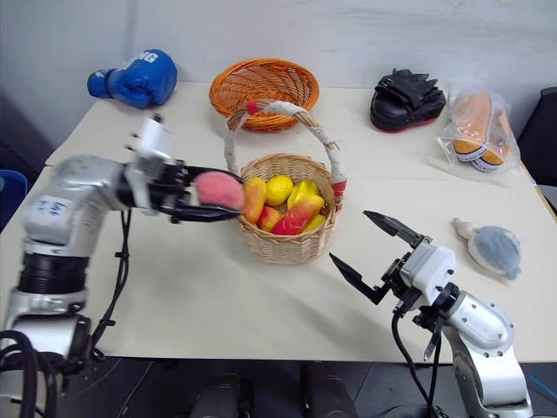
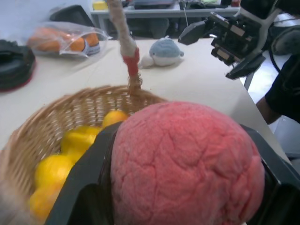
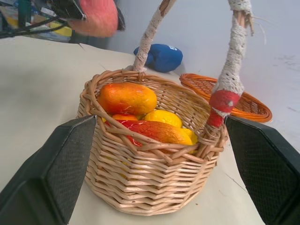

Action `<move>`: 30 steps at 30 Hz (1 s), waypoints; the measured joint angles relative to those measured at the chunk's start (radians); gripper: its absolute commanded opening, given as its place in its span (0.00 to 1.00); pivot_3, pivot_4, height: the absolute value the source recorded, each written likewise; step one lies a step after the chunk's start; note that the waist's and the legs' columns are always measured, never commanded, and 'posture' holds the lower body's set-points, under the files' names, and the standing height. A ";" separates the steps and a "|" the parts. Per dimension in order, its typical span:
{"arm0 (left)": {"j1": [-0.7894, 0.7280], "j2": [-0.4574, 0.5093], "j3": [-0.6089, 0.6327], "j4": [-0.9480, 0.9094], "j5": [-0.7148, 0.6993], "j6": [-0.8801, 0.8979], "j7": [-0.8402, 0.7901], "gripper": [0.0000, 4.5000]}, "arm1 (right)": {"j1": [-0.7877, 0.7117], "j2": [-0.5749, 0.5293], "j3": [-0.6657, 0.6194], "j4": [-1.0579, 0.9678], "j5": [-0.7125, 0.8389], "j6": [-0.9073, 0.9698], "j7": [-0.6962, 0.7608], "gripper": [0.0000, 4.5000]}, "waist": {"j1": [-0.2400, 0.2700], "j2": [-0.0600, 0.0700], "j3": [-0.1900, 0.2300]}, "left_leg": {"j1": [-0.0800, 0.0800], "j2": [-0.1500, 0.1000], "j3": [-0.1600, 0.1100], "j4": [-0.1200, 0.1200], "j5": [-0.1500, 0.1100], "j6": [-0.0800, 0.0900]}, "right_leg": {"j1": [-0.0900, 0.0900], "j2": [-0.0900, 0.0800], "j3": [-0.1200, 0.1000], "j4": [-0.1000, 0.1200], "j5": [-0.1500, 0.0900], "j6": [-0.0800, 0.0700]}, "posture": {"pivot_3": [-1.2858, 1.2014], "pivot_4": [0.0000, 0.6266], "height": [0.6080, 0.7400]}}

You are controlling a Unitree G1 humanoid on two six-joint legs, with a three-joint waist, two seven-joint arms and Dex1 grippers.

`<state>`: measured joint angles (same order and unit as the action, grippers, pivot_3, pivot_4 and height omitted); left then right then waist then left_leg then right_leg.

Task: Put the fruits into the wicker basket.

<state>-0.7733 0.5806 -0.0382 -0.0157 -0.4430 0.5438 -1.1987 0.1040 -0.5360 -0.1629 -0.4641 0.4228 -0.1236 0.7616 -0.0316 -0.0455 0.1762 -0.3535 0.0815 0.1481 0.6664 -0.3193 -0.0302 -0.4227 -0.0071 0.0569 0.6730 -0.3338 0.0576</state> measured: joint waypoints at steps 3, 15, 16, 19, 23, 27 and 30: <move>-0.003 -0.108 -0.033 -0.007 0.059 -0.007 0.166 0.60 | 0.000 -0.001 0.000 0.001 0.004 0.009 0.003 1.00 | -0.003 0.000 0.000 | 0.001 0.000 0.000 0.000 0.000 -0.001 | 0.000 0.002 0.001 0.000 0.000 0.000 | 0.52 0.24 1.00; -0.002 -0.113 -0.093 -0.012 0.134 0.010 0.295 1.00 | 0.040 0.014 -0.003 -0.001 0.032 0.016 -0.008 1.00 | 0.002 0.001 0.001 | 0.001 0.001 0.000 -0.001 0.000 -0.001 | 0.000 0.001 0.001 0.000 0.000 0.000 | 0.52 0.24 1.00; 0.008 -0.107 -0.076 -0.016 0.126 -0.008 0.288 1.00 | 0.058 0.014 -0.007 -0.003 0.032 0.016 -0.010 1.00 | 0.001 0.001 0.001 | 0.001 0.001 0.000 -0.001 0.000 -0.001 | 0.000 0.001 0.001 0.000 0.000 0.000 | 0.52 0.24 1.00; 0.063 -0.049 0.009 -0.032 0.077 -0.065 0.231 1.00 | 0.114 0.014 -0.041 -0.010 0.032 0.016 -0.017 1.00 | -0.005 0.002 0.001 | 0.001 0.002 0.001 -0.002 0.001 -0.002 | -0.001 0.001 0.001 0.001 -0.001 -0.001 | 0.52 0.24 1.00; 0.228 0.115 0.222 -0.058 -0.067 -0.099 0.073 1.00 | 0.148 0.012 -0.099 0.017 0.073 0.018 -0.005 1.00 | -0.023 0.003 0.001 | 0.002 0.004 0.001 -0.003 0.001 -0.003 | -0.001 0.001 0.000 0.002 -0.002 -0.003 | 0.52 0.24 1.00; 0.314 0.197 0.361 -0.008 -0.104 -0.102 0.063 1.00 | 0.101 -0.012 -0.150 0.112 0.138 0.039 0.040 1.00 | -0.023 0.003 0.001 | 0.002 0.002 0.000 -0.002 0.001 -0.002 | -0.001 0.000 -0.001 0.001 -0.002 -0.003 | 0.52 0.24 1.00; 0.444 0.254 0.416 0.031 -0.092 -0.162 0.018 1.00 | -0.020 -0.080 -0.156 0.204 0.176 0.079 0.109 1.00 | -0.026 0.004 0.002 | 0.002 0.001 0.001 -0.003 0.000 -0.001 | 0.000 -0.001 0.000 0.000 -0.002 -0.003 | 0.52 0.24 1.00</move>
<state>-0.3295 0.8342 0.3781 0.0158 -0.5346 0.3819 -1.1805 0.0840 -0.6156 -0.3192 -0.2599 0.5986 -0.0442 0.8706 -0.0571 -0.0412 0.1778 -0.3513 0.0826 0.1492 0.6638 -0.3192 -0.0309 -0.4231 -0.0082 0.0566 0.6734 -0.3354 0.0548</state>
